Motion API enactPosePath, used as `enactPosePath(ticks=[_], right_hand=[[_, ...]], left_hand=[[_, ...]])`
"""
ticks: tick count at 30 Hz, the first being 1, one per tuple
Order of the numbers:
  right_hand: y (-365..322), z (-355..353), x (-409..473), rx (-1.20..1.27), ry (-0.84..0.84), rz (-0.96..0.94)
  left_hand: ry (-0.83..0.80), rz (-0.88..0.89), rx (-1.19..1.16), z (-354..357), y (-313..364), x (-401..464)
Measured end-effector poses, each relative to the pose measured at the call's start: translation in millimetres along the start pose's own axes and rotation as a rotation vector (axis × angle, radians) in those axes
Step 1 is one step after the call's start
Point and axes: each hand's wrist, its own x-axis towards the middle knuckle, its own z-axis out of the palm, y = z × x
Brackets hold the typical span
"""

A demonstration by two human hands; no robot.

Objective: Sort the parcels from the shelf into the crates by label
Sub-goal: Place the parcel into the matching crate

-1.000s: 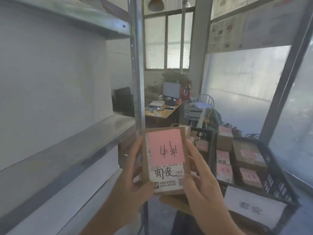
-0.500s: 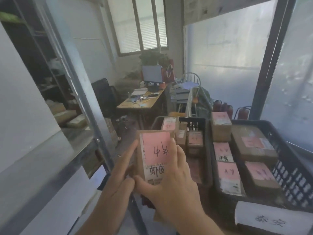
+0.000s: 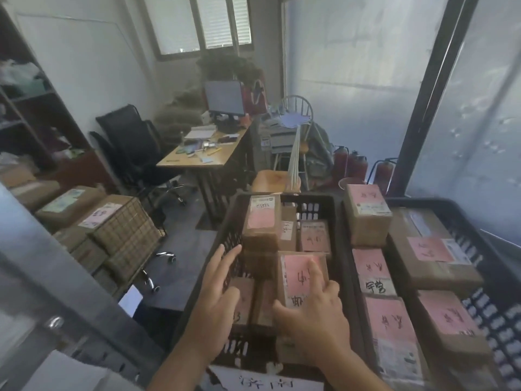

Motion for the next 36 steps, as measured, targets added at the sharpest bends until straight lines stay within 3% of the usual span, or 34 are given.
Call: enactPosePath(ticks=[6, 12, 24, 32, 36], right_hand=[[9, 33, 50, -0.119, 0.028, 0.235], [12, 58, 73, -0.255, 0.080, 0.252], [25, 67, 68, -0.571, 0.266, 0.071], [39, 71, 75, -0.688, 0.079, -0.029], [42, 71, 83, -0.740, 0.016, -0.177]], left_hand=[[0.092, 0.079, 0.168, -8, -39, 58], [0.026, 0.101, 0.214, -7, -60, 83], [-0.037, 0.093, 0.147, 4, -53, 74], [0.010, 0.114, 0.143, 1, -46, 76], [0.021, 0.105, 0.141, 1, -45, 76]])
